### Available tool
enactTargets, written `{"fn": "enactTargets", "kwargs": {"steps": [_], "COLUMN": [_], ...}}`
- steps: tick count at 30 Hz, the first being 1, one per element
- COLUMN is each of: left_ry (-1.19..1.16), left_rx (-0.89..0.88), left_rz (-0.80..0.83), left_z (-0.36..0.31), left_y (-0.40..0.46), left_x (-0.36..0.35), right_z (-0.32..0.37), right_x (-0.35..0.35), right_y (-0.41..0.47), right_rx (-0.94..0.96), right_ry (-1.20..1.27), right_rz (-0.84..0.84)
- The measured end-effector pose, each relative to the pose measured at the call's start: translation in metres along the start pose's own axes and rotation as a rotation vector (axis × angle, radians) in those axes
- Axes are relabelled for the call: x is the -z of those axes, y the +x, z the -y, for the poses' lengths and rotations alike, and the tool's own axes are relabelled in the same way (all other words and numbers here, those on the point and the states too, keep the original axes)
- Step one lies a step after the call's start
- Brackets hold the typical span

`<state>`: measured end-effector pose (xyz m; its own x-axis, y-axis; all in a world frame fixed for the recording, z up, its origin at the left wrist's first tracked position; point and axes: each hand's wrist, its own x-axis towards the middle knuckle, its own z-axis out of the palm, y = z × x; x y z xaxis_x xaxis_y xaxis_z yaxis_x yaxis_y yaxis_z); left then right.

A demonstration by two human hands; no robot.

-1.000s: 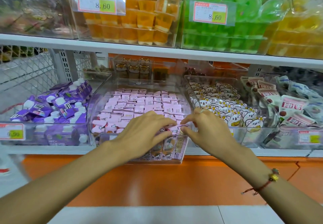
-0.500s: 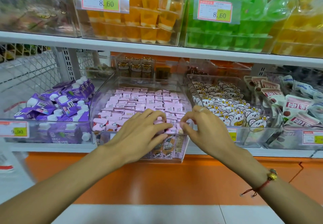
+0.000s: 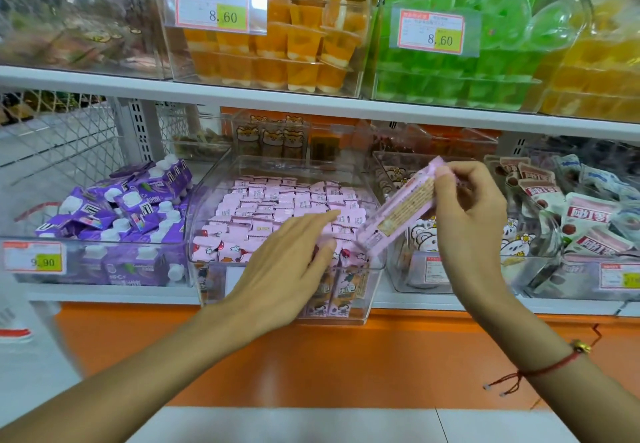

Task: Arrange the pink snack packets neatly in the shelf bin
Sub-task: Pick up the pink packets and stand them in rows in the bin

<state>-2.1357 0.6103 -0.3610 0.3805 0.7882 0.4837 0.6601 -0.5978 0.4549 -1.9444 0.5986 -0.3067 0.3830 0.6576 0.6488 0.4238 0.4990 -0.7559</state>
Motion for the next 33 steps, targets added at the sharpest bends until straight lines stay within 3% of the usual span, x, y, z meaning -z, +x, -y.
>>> {"fn": "enactTargets", "kwargs": {"steps": [5, 9, 11, 13, 14, 17, 19, 22, 25, 29, 33], "left_ry": [-0.522, -0.601, -0.763, -1.046, -1.208, -1.435, -1.364, -1.319, -1.294, -0.746, -0.326], "left_rx": [0.153, 0.184, 0.305, 0.506, 0.604, 0.796, 0.849, 0.825, 0.704, 0.445, 0.181], "left_rz": [-0.059, -0.030, 0.010, 0.086, 0.122, 0.161, 0.150, 0.169, 0.146, -0.126, -0.138], "left_z": [-0.017, -0.018, -0.016, -0.016, -0.016, -0.016, -0.015, -0.011, -0.008, -0.007, -0.006], "left_y": [-0.001, 0.001, 0.004, 0.008, 0.009, 0.013, 0.014, 0.014, 0.016, 0.017, 0.016], "left_x": [0.007, 0.010, 0.016, 0.023, 0.026, 0.029, 0.026, 0.022, 0.021, 0.016, 0.004], "right_z": [-0.008, -0.011, -0.010, -0.011, -0.011, -0.010, -0.013, -0.015, -0.016, -0.016, -0.021], "right_x": [-0.008, -0.011, -0.009, -0.006, -0.003, 0.002, -0.001, -0.004, -0.005, -0.007, -0.007], "right_y": [-0.009, -0.010, -0.007, -0.004, -0.004, -0.009, -0.011, -0.012, -0.011, -0.008, -0.007], "right_rx": [-0.425, -0.622, -0.671, -0.572, -0.434, 0.250, 0.537, 0.539, 0.260, -0.176, -0.402], "right_ry": [0.186, 0.362, 0.438, 0.374, 0.257, -0.240, -0.434, -0.462, -0.210, 0.119, 0.280], "right_rz": [0.222, 0.297, 0.337, 0.426, 0.477, 0.587, 0.602, 0.573, 0.542, 0.507, 0.517]}}
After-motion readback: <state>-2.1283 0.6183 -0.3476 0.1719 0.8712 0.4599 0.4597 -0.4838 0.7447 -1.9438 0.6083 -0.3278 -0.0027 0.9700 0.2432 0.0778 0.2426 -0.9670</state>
